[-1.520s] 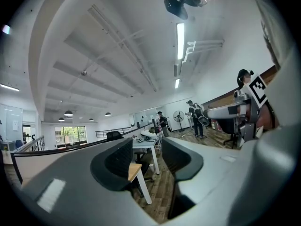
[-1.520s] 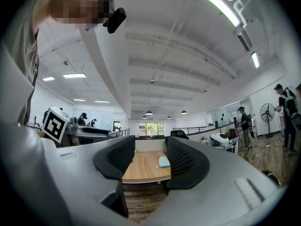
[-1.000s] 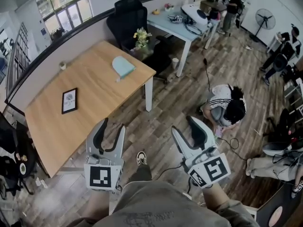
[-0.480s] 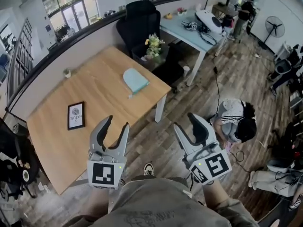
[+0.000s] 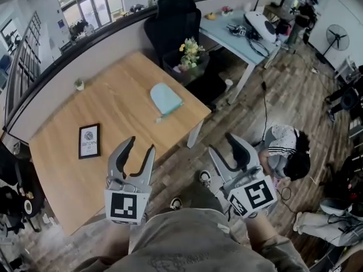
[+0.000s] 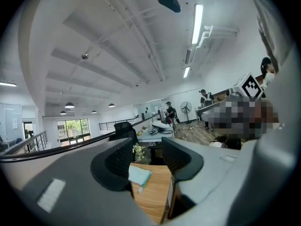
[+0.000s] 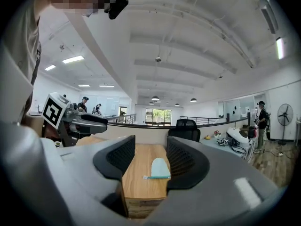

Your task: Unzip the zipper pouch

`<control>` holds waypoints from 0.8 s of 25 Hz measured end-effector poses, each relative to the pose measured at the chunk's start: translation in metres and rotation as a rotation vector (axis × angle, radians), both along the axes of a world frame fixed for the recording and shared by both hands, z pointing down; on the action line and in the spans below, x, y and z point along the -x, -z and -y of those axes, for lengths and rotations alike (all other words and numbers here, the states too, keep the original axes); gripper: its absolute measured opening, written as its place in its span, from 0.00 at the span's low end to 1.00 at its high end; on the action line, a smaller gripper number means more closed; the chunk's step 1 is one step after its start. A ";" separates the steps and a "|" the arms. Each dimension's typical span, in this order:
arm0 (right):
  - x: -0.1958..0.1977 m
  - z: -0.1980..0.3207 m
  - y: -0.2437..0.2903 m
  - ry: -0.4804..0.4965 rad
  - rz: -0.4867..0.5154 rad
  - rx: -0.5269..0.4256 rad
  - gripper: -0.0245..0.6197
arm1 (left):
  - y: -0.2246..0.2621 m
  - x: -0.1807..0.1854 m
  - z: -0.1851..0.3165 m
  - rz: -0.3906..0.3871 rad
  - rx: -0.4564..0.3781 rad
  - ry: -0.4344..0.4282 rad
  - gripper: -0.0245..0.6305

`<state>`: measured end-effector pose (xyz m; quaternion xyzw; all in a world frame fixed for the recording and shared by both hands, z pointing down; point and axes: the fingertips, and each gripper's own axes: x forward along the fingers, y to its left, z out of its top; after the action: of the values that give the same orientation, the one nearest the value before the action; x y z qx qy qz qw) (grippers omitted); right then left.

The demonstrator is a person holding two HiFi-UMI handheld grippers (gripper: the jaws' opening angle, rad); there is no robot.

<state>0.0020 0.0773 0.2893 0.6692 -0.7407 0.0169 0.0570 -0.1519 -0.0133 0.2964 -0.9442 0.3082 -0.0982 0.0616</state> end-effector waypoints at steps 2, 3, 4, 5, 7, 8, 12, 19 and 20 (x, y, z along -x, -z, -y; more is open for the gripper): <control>-0.011 0.013 -0.006 0.019 -0.003 0.011 0.34 | -0.004 -0.009 0.010 0.000 0.001 0.017 0.32; -0.018 0.020 -0.008 0.027 -0.002 0.014 0.34 | -0.006 -0.014 0.016 0.001 0.001 0.030 0.32; -0.025 0.027 -0.010 0.035 0.000 0.017 0.34 | -0.007 -0.019 0.023 0.003 0.001 0.045 0.32; -0.033 0.035 -0.012 0.046 -0.001 0.019 0.34 | -0.008 -0.024 0.031 0.006 0.000 0.064 0.32; -0.051 0.054 -0.015 0.075 -0.014 0.027 0.34 | -0.009 -0.036 0.052 0.009 -0.002 0.107 0.33; -0.060 0.064 -0.016 0.091 -0.022 0.031 0.34 | -0.009 -0.043 0.062 0.009 -0.003 0.126 0.33; -0.099 0.104 -0.022 0.159 -0.024 0.048 0.34 | -0.009 -0.079 0.096 0.005 -0.005 0.176 0.33; -0.165 0.170 -0.022 0.283 -0.027 0.058 0.34 | -0.004 -0.149 0.134 -0.044 -0.013 0.231 0.33; -0.172 0.179 -0.023 0.301 -0.024 0.060 0.34 | -0.005 -0.155 0.139 -0.032 -0.006 0.250 0.33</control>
<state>0.1743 -0.1015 0.3124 0.5488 -0.8311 0.0220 0.0878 0.0033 -0.1527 0.3018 -0.8997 0.4247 -0.0890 0.0466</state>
